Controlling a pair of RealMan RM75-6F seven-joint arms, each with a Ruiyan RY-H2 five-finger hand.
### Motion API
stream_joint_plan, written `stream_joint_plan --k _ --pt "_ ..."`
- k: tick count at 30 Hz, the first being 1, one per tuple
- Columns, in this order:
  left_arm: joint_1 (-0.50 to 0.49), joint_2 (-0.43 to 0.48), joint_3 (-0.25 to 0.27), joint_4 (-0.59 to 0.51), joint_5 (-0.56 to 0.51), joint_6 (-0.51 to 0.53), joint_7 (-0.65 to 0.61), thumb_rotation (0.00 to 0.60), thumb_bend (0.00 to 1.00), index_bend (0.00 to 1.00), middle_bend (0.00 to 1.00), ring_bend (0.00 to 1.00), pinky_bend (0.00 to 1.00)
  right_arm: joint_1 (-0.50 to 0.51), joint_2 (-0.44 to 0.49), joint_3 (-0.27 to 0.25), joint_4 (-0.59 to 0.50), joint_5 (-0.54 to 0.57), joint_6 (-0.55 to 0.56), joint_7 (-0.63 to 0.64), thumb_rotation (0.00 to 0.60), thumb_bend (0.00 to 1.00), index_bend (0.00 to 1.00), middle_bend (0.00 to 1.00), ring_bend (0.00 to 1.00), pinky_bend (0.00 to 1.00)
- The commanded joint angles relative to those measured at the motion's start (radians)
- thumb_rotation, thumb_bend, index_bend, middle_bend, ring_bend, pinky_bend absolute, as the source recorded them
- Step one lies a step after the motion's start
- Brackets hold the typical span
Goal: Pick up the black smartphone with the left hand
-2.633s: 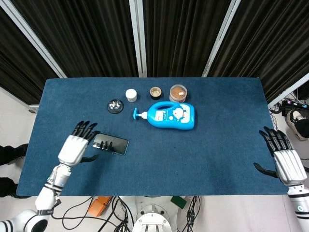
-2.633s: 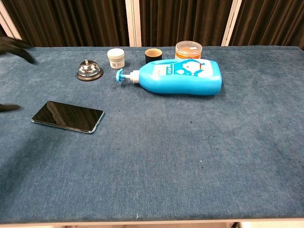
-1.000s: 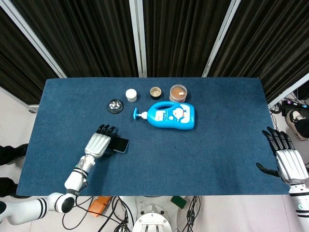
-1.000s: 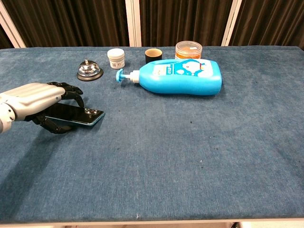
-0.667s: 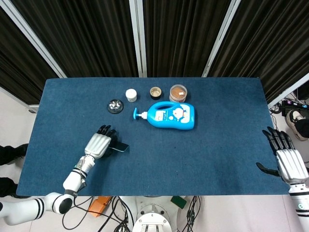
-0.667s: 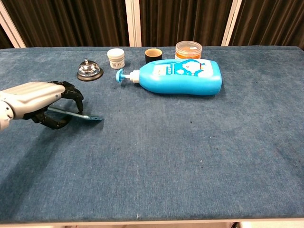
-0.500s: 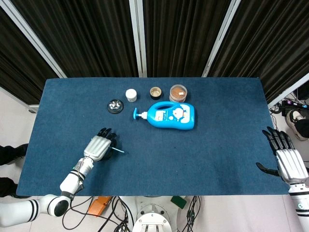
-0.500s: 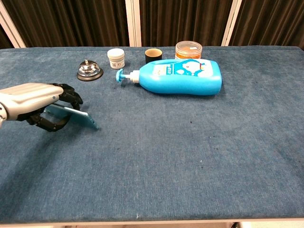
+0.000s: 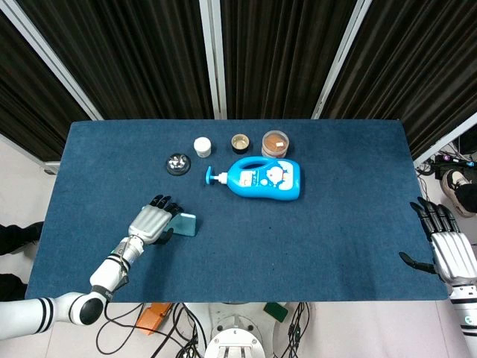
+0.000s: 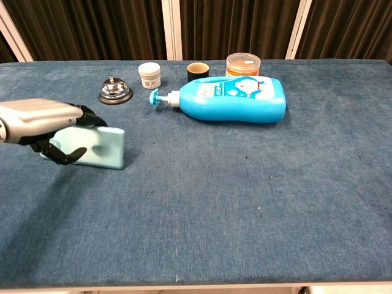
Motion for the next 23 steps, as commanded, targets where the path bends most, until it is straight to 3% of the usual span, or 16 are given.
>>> stream_joint_plan --k 1,6,12,17,23 --pt "0.002 0.012 -0.005 -0.017 0.004 0.025 -0.013 0.6 0.52 0.14 0.12 0.02 0.01 -0.001 0.0 0.0 0.003 -0.001 0.002 0.003 0.6 0.28 0.0 0.05 0.0 0.0" --pt "0.057 0.043 -0.024 -0.047 0.082 0.152 -0.106 0.6 0.46 0.14 0.11 0.02 0.01 -0.003 0.001 0.001 0.004 -0.001 0.005 0.002 0.6 0.28 0.0 0.05 0.0 0.0" --pt "0.201 0.065 -0.038 -0.006 0.224 0.44 -0.266 0.6 0.23 0.14 0.11 0.04 0.01 -0.004 0.007 0.004 0.002 0.001 0.007 0.003 0.6 0.28 0.0 0.05 0.0 0.0" --pt "0.314 0.131 0.008 0.02 0.295 0.568 -0.375 0.6 0.15 0.14 0.11 0.04 0.01 -0.004 0.01 0.005 -0.006 -0.005 0.013 -0.004 0.6 0.28 0.0 0.05 0.0 0.0" --pt "0.44 0.22 0.084 0.013 0.349 0.659 -0.46 0.6 0.14 0.14 0.11 0.04 0.01 -0.002 0.009 0.006 -0.026 -0.01 0.014 -0.03 0.6 0.28 0.0 0.05 0.0 0.0"
